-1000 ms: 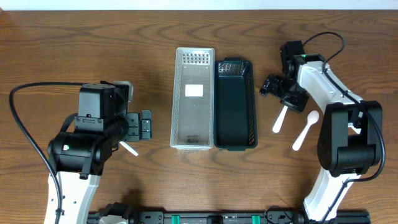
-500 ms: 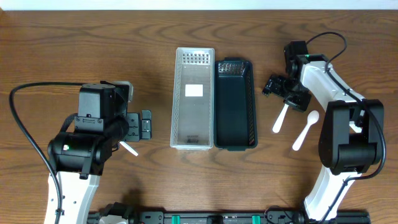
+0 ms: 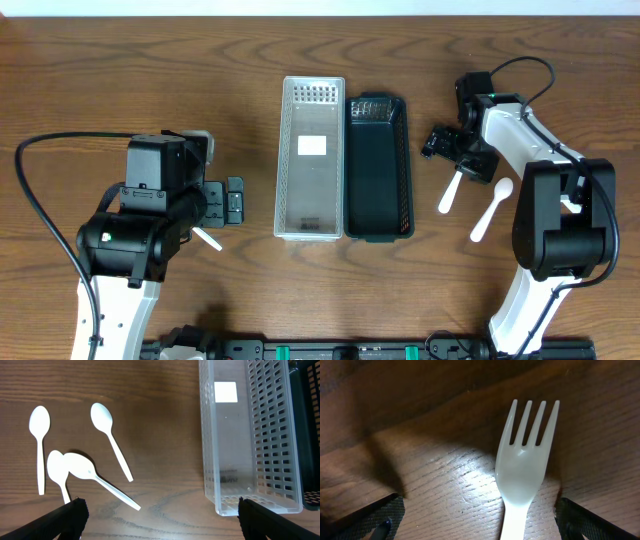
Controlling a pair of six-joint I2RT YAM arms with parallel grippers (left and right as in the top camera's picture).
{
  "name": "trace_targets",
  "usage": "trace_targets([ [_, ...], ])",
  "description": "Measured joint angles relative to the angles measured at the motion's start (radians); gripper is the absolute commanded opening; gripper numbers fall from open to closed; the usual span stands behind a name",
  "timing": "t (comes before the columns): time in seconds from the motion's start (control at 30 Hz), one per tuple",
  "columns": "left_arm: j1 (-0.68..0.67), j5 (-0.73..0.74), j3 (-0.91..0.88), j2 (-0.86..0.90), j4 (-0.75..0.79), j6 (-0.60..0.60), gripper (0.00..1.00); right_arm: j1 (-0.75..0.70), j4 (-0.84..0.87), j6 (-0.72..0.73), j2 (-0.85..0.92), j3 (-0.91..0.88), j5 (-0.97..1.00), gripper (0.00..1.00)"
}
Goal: Pack container
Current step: 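Lower the right gripper and close it on the white fork handle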
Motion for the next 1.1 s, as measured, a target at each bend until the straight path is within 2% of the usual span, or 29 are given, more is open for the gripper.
trace_targets([
  [0.5,0.000,0.000,0.000,0.000,0.000,0.000,0.98,0.000,0.026,0.000,-0.007,-0.025,0.011,0.99],
  [0.57,0.000,0.000,0.000,0.000,0.000,0.000,0.98,0.000,0.026,-0.003,-0.007,-0.025,0.011,0.92],
  [0.7,0.000,0.000,0.000,0.000,0.000,0.000,0.98,-0.002,0.033,-0.010,-0.008,-0.031,0.026,0.67],
  [0.8,0.000,0.000,0.000,0.000,0.000,0.000,0.98,-0.003,0.040,-0.011,-0.008,-0.031,0.026,0.61],
  [0.9,0.000,0.000,0.000,0.000,-0.001,0.000,0.98,-0.004,0.043,-0.011,-0.008,-0.031,0.026,0.42],
  [0.97,0.000,0.000,0.000,0.000,-0.001,0.000,0.98,-0.004,0.045,-0.015,-0.008,-0.031,0.024,0.36],
  [1.03,0.000,0.000,0.000,0.000,-0.001,0.000,0.98,-0.004,0.047,-0.013,-0.008,-0.031,0.023,0.36],
  [1.1,0.000,0.000,0.000,0.000,-0.001,0.000,0.98,-0.004,0.047,-0.014,-0.008,-0.031,0.021,0.31],
])
